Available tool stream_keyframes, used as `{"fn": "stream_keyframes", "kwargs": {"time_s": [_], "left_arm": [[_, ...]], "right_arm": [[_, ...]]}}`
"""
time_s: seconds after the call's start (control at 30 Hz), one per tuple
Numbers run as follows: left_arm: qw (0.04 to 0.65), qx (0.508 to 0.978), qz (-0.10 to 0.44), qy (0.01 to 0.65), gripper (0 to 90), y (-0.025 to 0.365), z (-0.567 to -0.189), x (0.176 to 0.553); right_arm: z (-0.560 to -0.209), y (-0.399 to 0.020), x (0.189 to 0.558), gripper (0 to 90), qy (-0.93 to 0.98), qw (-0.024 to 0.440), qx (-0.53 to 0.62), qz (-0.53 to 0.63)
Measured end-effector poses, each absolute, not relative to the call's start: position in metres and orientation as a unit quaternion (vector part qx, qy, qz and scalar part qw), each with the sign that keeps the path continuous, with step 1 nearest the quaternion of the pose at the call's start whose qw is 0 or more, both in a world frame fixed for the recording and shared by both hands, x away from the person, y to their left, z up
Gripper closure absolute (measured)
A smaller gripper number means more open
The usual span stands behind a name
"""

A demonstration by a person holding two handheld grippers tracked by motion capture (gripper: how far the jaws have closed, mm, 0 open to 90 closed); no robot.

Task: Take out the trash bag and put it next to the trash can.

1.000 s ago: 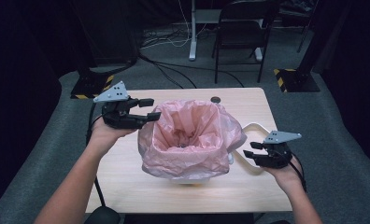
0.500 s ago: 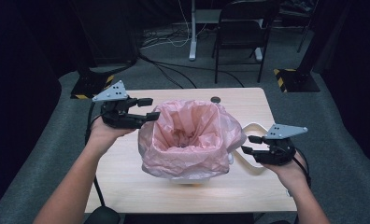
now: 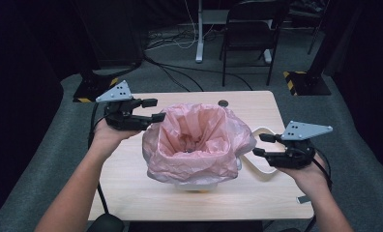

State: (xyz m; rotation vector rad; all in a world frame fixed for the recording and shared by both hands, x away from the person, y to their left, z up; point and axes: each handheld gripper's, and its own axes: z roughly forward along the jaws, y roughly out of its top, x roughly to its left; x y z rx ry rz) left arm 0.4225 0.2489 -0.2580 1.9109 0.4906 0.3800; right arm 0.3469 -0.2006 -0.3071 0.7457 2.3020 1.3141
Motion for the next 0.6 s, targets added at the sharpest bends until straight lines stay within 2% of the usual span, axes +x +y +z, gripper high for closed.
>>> {"fn": "stream_keyframes", "kwargs": {"time_s": [0.3, 0.6], "left_arm": [[0.533, 0.804, 0.156, 0.213, 39.2, 0.246, -0.261, 0.428], [0.530, 0.806, 0.143, 0.220, 40.9, 0.242, -0.266, 0.436]], "right_arm": [[-0.289, -0.197, 0.337, 45.9, 0.819, 0.183, 0.245, 0.486], [-0.287, -0.204, 0.337, 45.9, 0.824, 0.209, 0.259, 0.458]]}}
